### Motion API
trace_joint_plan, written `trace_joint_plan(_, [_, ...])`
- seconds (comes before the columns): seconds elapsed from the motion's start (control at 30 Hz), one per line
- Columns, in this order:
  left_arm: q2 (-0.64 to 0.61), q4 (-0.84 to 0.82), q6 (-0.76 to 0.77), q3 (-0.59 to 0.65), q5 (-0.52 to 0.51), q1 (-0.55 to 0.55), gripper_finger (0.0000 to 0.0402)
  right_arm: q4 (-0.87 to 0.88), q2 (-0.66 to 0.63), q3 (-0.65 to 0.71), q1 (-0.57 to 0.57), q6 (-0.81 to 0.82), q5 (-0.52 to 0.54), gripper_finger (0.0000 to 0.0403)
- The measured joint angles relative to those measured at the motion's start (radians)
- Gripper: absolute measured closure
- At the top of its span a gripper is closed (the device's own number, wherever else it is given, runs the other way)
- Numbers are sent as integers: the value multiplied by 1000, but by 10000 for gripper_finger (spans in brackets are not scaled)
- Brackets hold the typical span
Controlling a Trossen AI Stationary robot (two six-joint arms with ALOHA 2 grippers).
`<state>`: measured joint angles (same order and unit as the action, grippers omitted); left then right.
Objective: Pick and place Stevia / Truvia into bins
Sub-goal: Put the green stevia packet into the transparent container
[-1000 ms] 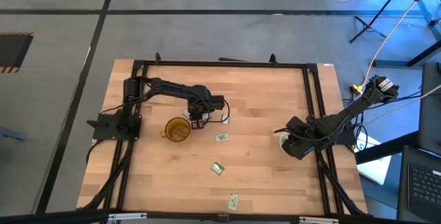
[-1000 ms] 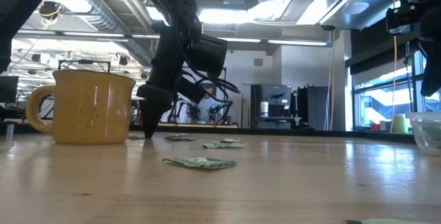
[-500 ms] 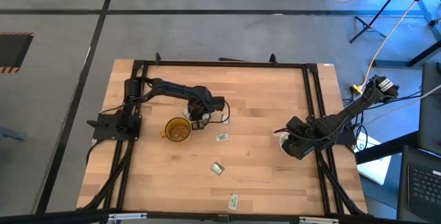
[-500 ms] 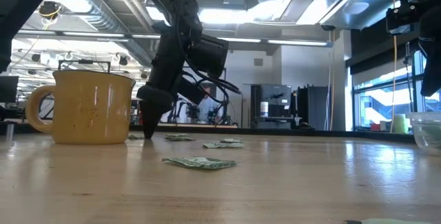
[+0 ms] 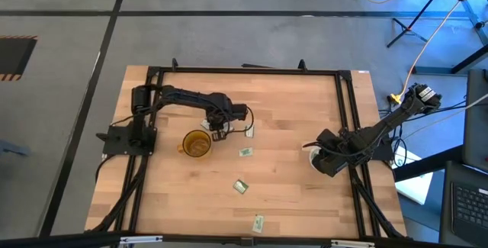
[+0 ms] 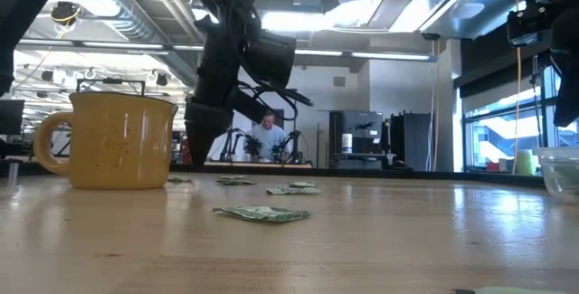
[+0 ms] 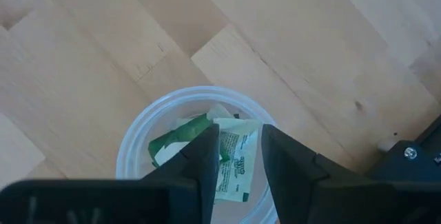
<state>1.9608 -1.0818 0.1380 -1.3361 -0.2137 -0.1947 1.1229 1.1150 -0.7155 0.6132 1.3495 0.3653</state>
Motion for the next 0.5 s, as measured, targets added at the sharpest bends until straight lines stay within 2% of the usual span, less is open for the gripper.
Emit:
trace_joint_plan(0.33, [0,-70,111,-2,2,-45,309,0,0,0,0,0,0,290])
trace_joint_plan(0.5, [0,-76,115,-2,99,-58,309,0,0,0,0,0,0,290])
